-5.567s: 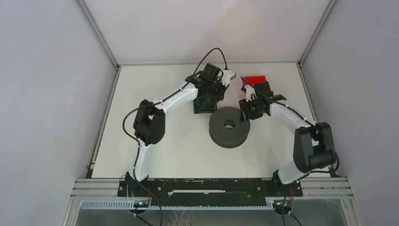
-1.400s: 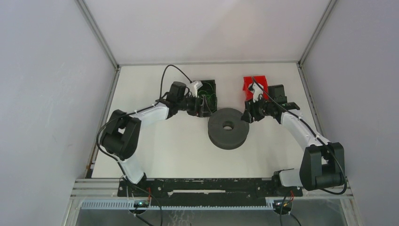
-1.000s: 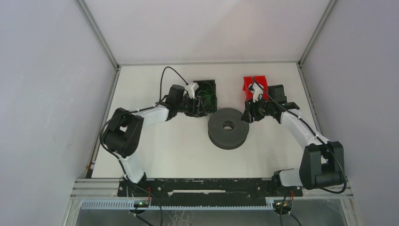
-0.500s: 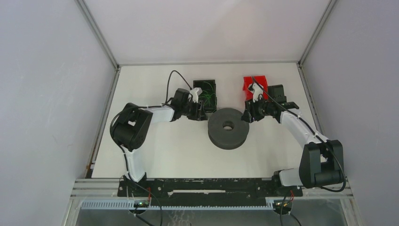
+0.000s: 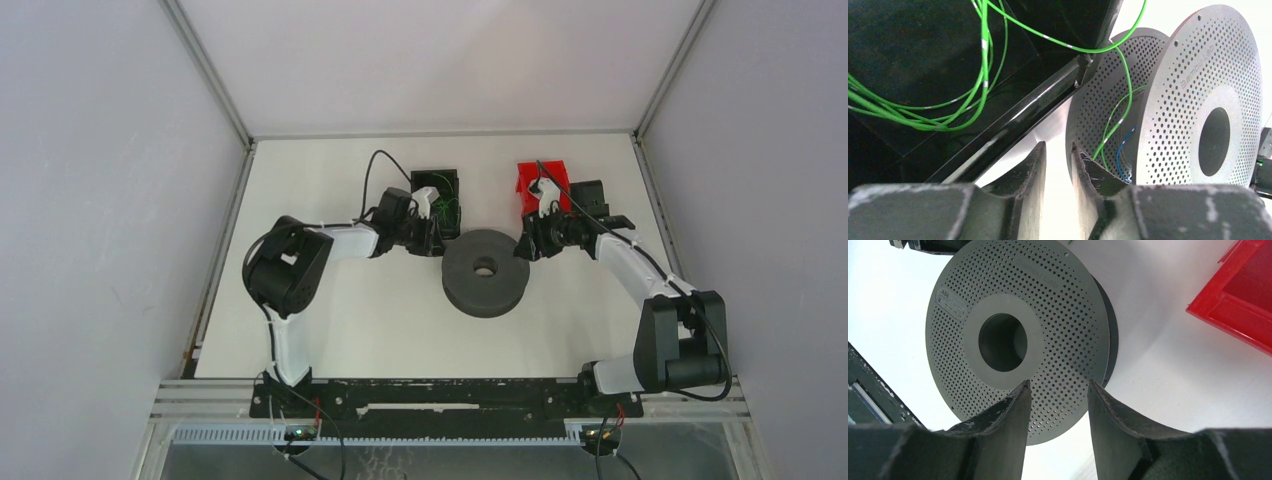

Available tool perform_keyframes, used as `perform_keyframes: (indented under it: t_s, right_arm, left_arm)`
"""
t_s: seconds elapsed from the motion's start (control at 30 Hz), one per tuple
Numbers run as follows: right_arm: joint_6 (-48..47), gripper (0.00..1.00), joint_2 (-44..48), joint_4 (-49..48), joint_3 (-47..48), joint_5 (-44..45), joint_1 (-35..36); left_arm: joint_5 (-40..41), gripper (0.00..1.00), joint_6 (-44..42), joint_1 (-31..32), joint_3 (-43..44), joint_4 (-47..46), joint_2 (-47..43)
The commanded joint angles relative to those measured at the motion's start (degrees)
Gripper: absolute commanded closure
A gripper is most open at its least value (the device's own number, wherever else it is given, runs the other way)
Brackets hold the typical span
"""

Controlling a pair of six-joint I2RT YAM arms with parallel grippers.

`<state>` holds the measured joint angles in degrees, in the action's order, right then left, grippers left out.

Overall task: Wrap the cables
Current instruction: Wrap the cable around the cable reel.

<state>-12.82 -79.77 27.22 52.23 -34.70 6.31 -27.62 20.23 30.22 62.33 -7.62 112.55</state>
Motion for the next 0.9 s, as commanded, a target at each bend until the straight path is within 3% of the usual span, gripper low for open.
perform_keyframes:
  t_s: [0.0,0.3,0.87]
  right_arm:
    - [0.24,0.48,-0.3,-1.39,0.51,-1.39,-0.3]
    - [0.07,0.48,-0.46,-0.77,0.53,-2.03,-0.42]
    - [0.02,0.49,-0.35,-0.26,0.51,-2.48,-0.5]
  left_arm:
    - [-0.6,0.72,0.89,1.68,3.91,-0.51,-0.74]
    - [0.29,0.73,0.52,4.07,2.07,-0.16,-2.23]
    - [4.11,0.56,-6.65,-0.37,-2.77,1.66,-9.52]
